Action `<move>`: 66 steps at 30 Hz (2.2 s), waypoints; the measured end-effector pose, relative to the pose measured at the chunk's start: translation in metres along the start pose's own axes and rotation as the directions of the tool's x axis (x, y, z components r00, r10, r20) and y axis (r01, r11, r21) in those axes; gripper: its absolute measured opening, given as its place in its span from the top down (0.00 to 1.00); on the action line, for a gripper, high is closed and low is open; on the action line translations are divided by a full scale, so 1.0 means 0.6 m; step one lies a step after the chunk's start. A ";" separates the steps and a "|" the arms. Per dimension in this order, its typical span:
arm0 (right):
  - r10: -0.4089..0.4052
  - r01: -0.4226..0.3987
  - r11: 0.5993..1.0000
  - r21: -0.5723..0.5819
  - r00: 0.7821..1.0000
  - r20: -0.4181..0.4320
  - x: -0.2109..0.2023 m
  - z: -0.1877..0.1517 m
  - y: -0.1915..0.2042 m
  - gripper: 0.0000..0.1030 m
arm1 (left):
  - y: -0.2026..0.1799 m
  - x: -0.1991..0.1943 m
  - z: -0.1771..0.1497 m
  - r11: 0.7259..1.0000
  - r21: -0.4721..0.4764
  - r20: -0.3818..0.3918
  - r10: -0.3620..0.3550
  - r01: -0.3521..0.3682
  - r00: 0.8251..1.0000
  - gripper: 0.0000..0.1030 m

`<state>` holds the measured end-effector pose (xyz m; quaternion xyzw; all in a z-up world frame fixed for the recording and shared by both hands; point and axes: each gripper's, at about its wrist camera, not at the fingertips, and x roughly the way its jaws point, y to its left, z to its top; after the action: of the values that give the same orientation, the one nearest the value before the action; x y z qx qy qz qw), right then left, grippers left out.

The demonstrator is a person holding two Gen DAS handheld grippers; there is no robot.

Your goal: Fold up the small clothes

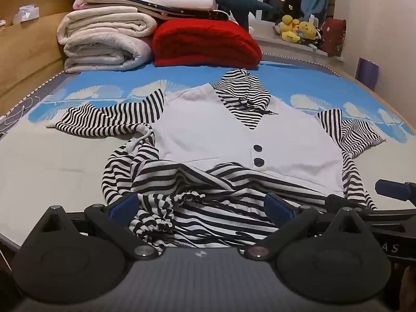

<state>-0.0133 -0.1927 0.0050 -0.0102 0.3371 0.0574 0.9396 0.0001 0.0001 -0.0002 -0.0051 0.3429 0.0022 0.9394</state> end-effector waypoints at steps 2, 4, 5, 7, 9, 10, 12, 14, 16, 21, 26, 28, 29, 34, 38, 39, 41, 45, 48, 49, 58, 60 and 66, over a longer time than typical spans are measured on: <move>0.002 -0.002 1.000 -0.004 1.000 0.003 -0.001 -0.001 0.001 0.09 | 0.000 0.001 0.000 1.000 -0.002 -0.004 0.002 -0.002 1.000 0.01; 0.004 -0.004 1.000 -0.006 1.000 0.005 -0.001 -0.001 0.003 0.09 | 0.000 0.002 -0.001 1.000 -0.004 -0.007 0.003 -0.003 1.000 0.01; 0.007 -0.007 1.000 -0.006 1.000 0.007 -0.002 -0.001 0.002 0.09 | 0.000 0.002 -0.001 1.000 -0.004 -0.008 0.004 -0.004 1.000 0.01; 0.009 -0.009 1.000 -0.007 1.000 0.008 -0.003 -0.001 0.003 0.09 | -0.001 0.003 -0.001 1.000 -0.003 -0.010 0.004 -0.004 1.000 0.01; 0.008 -0.008 1.000 -0.007 1.000 0.007 -0.002 -0.001 0.003 0.09 | 0.005 0.007 -0.002 1.000 -0.007 -0.006 0.003 -0.003 1.000 0.01; 0.007 -0.007 1.000 -0.006 1.000 0.007 -0.002 -0.001 0.004 0.09 | 0.006 0.008 -0.003 1.000 -0.007 -0.006 0.002 -0.002 1.000 0.01; 0.007 -0.007 1.000 -0.006 1.000 0.007 -0.002 -0.001 0.003 0.09 | 0.005 0.007 -0.002 1.000 -0.007 -0.006 0.003 -0.003 1.000 0.01; 0.006 -0.006 1.000 -0.003 1.000 0.007 -0.003 -0.001 0.002 0.09 | 0.006 0.010 -0.003 1.000 -0.007 -0.006 0.003 -0.003 1.000 0.01; 0.005 -0.005 1.000 -0.002 1.000 0.007 -0.003 -0.001 0.001 0.09 | 0.007 0.013 -0.004 1.000 -0.008 -0.007 0.003 -0.003 1.000 0.01; 0.005 -0.005 1.000 -0.003 1.000 0.007 -0.003 -0.001 0.002 0.09 | 0.006 0.004 -0.001 1.000 -0.006 -0.014 0.002 -0.002 1.000 0.01; 0.004 -0.004 1.000 -0.003 1.000 0.008 -0.003 -0.001 0.002 0.09 | 0.005 0.004 -0.001 1.000 -0.006 -0.013 0.001 -0.001 1.000 0.01; 0.004 -0.004 1.000 -0.003 1.000 0.008 -0.003 -0.001 0.002 0.09 | 0.005 0.004 -0.001 1.000 -0.006 -0.015 0.001 -0.001 1.000 0.01; 0.003 -0.003 1.000 -0.003 1.000 0.008 -0.003 -0.001 0.002 0.09 | 0.005 0.004 -0.002 1.000 -0.006 -0.014 0.001 -0.001 1.000 0.01; 0.003 -0.003 1.000 -0.003 1.000 0.009 -0.003 -0.001 0.003 0.10 | 0.005 0.004 -0.002 1.000 -0.005 -0.014 0.001 -0.001 1.000 0.01; 0.013 -0.013 1.000 -0.004 1.000 0.007 -0.003 0.000 0.003 0.20 | 0.004 0.006 -0.002 1.000 -0.006 -0.035 -0.005 0.005 0.999 0.01; 0.026 -0.026 1.000 -0.005 1.000 0.004 -0.003 0.000 0.004 0.24 | 0.004 0.006 -0.002 1.000 -0.005 -0.032 -0.006 0.006 0.999 0.01; 0.052 -0.052 0.999 -0.009 0.999 -0.010 -0.001 -0.001 0.009 0.42 | 0.003 0.005 -0.002 1.000 0.002 -0.032 -0.009 0.009 0.999 0.01; 0.072 -0.071 0.997 0.026 0.997 -0.015 0.000 0.008 -0.001 0.66 | 0.016 0.000 0.017 1.000 -0.004 -0.064 -0.028 0.028 0.998 0.01; 0.049 -0.055 0.994 0.090 0.997 0.067 -0.030 0.047 -0.051 0.66 | 0.035 -0.015 0.054 0.996 0.048 -0.047 -0.078 0.080 0.996 0.04; 0.037 -0.050 0.993 0.112 0.993 0.115 -0.045 0.068 -0.079 0.63 | 0.042 -0.020 0.069 0.989 0.101 -0.021 -0.108 0.109 0.994 0.09; 0.023 -0.025 0.996 0.084 0.999 0.023 0.025 0.158 -0.295 0.57 | 0.123 0.082 0.118 0.927 0.295 -0.096 -0.213 0.233 0.972 0.57; 0.057 -0.050 0.995 0.089 0.995 -0.084 0.067 0.136 -0.314 0.56 | 0.130 0.132 0.112 0.953 0.221 -0.211 -0.160 0.206 0.964 0.57; 0.083 -0.001 0.981 0.196 0.909 -0.408 0.183 0.071 -0.328 0.41 | 0.099 0.191 0.097 0.930 0.272 -0.321 -0.153 0.245 0.935 0.51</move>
<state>0.1204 -0.3746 -0.0352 0.0757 0.5326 0.0414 0.8419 0.1245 0.0599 -0.0302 0.1060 0.4725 -0.1483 0.8623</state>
